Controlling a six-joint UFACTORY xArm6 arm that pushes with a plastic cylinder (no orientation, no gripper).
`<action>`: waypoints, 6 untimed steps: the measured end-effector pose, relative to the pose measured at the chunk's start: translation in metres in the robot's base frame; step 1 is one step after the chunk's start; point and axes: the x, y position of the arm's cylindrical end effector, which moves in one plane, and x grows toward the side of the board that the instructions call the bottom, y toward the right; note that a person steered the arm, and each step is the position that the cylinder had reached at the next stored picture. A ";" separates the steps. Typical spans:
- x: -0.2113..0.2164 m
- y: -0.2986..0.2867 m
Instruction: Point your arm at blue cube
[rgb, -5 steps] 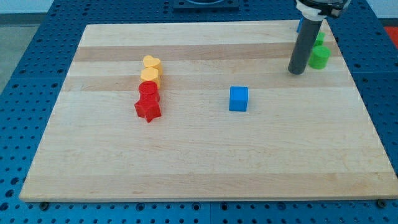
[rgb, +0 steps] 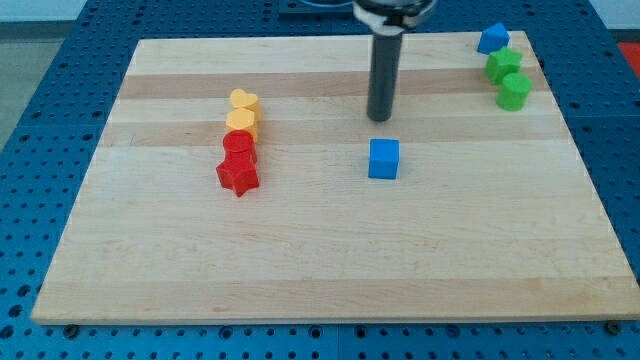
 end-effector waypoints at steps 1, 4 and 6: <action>0.025 -0.032; 0.068 -0.044; 0.078 0.008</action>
